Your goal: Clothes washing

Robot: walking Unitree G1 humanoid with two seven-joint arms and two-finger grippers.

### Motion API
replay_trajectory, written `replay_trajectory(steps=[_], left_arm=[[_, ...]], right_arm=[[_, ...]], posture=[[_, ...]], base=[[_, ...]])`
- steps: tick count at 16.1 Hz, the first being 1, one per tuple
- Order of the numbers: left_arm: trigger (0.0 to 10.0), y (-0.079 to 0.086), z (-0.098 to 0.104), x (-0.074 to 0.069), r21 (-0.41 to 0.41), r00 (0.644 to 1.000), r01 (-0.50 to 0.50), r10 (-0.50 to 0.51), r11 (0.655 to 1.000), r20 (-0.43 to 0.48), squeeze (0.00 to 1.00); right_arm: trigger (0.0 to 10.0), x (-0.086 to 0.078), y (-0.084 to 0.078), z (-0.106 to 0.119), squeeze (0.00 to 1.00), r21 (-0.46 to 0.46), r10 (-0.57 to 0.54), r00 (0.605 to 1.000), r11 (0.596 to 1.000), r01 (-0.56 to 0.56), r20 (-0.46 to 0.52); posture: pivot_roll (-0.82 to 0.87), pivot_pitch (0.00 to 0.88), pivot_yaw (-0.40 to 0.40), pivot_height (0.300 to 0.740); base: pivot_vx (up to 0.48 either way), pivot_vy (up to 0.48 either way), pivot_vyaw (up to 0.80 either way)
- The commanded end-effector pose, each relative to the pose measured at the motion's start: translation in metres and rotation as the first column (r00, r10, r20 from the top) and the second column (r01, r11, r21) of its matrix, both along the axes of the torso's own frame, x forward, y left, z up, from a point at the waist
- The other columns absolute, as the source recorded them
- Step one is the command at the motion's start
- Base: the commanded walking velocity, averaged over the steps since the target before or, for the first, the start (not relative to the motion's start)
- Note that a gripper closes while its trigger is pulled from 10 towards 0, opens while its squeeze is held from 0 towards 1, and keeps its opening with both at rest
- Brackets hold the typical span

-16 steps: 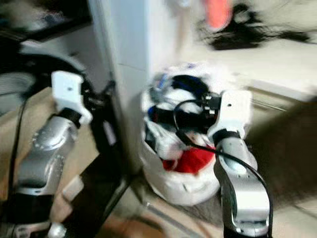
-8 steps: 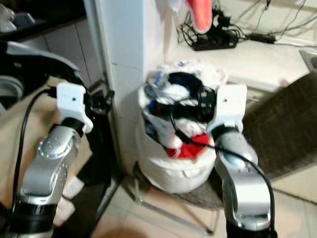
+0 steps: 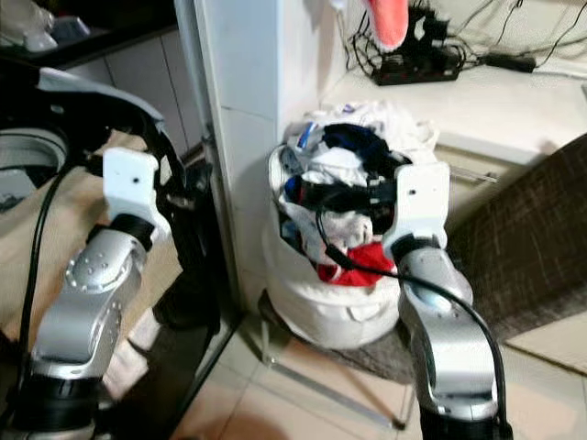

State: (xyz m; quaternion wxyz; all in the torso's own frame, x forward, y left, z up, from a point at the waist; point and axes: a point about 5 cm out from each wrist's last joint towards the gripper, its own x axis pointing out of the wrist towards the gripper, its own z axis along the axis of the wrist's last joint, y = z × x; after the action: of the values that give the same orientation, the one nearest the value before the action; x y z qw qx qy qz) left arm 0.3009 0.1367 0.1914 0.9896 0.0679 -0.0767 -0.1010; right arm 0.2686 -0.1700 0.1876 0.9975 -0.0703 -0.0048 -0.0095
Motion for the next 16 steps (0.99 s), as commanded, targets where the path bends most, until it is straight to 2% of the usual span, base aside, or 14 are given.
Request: replay_trajectory(steps=[1, 2, 4, 7, 9, 13, 16], left_arm=[[10.0, 0.001, 0.007, 0.001, 0.002, 1.000, 0.007, -0.007, 1.000, 0.024, 0.00], [10.0, 0.001, 0.006, 0.001, 0.000, 1.000, 0.011, -0.011, 1.000, 0.021, 0.00], [10.0, -0.001, 0.005, 0.001, -0.005, 1.000, 0.021, -0.021, 1.000, 0.019, 0.00], [10.0, -0.003, 0.005, 0.000, -0.010, 0.999, 0.031, -0.031, 0.999, 0.015, 0.00], [10.0, -0.003, 0.004, 0.001, -0.032, 1.000, 0.023, -0.023, 0.999, 0.004, 0.00], [10.0, 0.000, 0.002, -0.001, -0.038, 1.000, 0.012, -0.012, 0.999, -0.005, 0.00], [10.0, -0.001, 0.004, -0.002, -0.031, 0.999, 0.033, -0.033, 0.999, 0.001, 0.00]], right_arm=[[10.0, 0.000, 0.001, 0.004, 0.00, 0.000, 0.007, 1.000, 1.000, -0.007, 0.019], [10.0, 0.000, 0.001, 0.004, 0.00, -0.003, 0.006, 1.000, 1.000, -0.006, 0.024], [10.0, -0.001, -0.001, 0.007, 0.00, 0.028, 0.007, 0.999, 1.000, -0.008, 0.044], [10.0, -0.001, -0.003, 0.012, 0.00, 0.015, 0.020, 0.998, 1.000, -0.021, 0.066], [10.0, -0.001, -0.004, 0.015, 0.00, 0.016, 0.035, 0.997, 0.999, -0.036, 0.075], [10.0, -0.004, -0.004, 0.021, 0.00, 0.052, 0.130, 0.989, 0.990, -0.134, 0.069], [10.0, -0.004, -0.008, 0.024, 0.00, 0.033, 0.137, 0.988, 0.990, -0.140, 0.076]], posture=[[-0.06, 0.000, 0.017, 0.740], [-0.07, 0.000, 0.022, 0.740], [-0.07, 0.000, 0.024, 0.740], [-0.07, 0.000, 0.021, 0.740], [-0.07, 0.000, 0.021, 0.740], [-0.06, 0.000, 0.014, 0.740], [-0.06, 0.000, 0.013, 0.740]], base=[[0.390, 0.000, 0.80], [0.390, 0.000, 0.80], [0.396, 0.000, 0.00], [0.356, 0.000, 0.00], [0.000, 0.000, 0.00], [0.000, 0.000, 0.00], [0.000, 0.000, 0.00]])
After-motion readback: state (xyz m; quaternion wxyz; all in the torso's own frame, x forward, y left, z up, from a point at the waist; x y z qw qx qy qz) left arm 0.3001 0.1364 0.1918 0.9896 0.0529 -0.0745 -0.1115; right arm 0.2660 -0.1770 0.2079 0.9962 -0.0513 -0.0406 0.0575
